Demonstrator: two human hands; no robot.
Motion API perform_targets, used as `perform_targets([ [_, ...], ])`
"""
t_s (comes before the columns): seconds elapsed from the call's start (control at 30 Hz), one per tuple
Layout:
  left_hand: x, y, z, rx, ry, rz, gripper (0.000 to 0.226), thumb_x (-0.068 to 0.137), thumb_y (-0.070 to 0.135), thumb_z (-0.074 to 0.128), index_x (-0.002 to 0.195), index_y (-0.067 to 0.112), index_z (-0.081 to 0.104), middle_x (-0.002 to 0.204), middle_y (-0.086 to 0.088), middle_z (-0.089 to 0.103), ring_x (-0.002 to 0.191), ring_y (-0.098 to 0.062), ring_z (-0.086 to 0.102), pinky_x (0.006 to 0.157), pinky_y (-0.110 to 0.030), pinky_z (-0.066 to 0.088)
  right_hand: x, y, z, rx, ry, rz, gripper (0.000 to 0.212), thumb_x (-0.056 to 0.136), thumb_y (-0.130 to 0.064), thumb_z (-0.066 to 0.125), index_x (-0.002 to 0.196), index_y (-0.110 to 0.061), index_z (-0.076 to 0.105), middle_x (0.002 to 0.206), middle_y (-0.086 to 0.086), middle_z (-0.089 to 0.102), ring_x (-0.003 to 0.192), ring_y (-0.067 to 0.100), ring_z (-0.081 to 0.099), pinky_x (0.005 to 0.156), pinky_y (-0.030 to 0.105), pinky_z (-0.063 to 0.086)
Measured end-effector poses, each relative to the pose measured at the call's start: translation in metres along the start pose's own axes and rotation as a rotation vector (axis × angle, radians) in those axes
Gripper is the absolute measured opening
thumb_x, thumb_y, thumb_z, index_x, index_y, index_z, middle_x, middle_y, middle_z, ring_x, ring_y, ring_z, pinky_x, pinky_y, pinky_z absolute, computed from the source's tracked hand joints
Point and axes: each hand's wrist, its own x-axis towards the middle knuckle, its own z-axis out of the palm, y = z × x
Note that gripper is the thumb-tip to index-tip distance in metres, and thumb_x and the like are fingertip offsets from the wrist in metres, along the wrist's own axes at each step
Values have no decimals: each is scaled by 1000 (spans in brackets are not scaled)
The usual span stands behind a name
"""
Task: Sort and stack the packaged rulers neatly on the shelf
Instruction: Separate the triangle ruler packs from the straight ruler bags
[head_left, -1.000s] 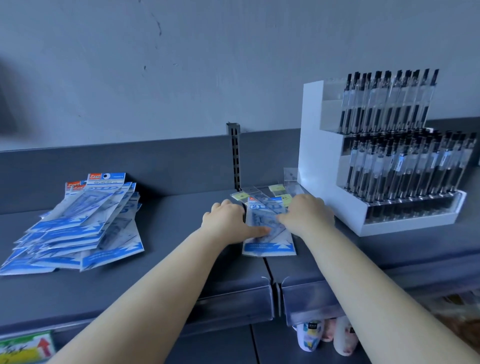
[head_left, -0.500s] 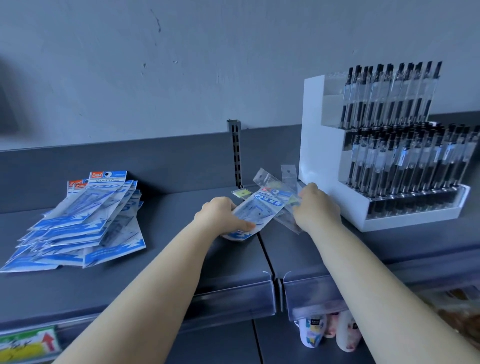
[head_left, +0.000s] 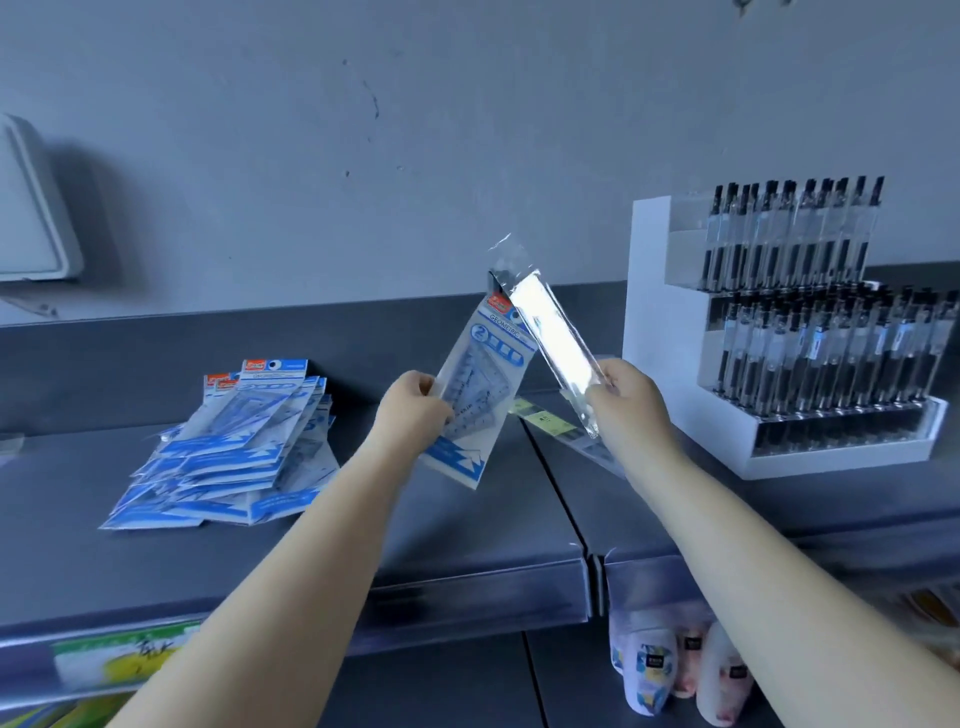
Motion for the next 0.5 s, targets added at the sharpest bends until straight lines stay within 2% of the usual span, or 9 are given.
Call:
perform_targets([
  [0.07,2,-7,-26,-99,51,8,18,78,-5,56,83,12,54,83,-6,60,80,-25,56,71,-36,47,-3,-6,11,82,3,51,22,87,-6,43,100,3,58,70,9,44,68,20,38,61,28,30],
  [0.13,1,-11,-55,-178,84,7,22,78,-7,56,78,15,53,80,-6,59,75,-25,57,66,-34,46,-8,-14,26,151,-38,107,22,87,-2,43,99,-6,61,65,1,46,62,16,42,57,26,34],
  [0.2,-1,-14,-83,-170,122,37,22,77,-6,58,78,16,54,79,-5,60,69,-22,57,60,-29,44,-14,-23,47,195,-97,115,27,85,1,43,99,-13,61,66,0,52,59,13,47,57,23,38],
  [0.37,-1,-24,-146,-110,228,115,21,76,-6,63,83,12,56,80,-2,61,69,-18,56,62,-28,46,-35,-52,105,246,-244,112,29,81,2,47,82,-24,58,70,-1,57,68,15,52,66,26,39],
  [0.5,14,-37,-181,-94,339,113,23,75,-3,65,74,16,52,77,0,58,72,-20,56,64,-28,47,-48,-74,141,272,-304,91,26,82,2,47,90,-19,60,72,-2,58,69,14,55,64,22,40],
])
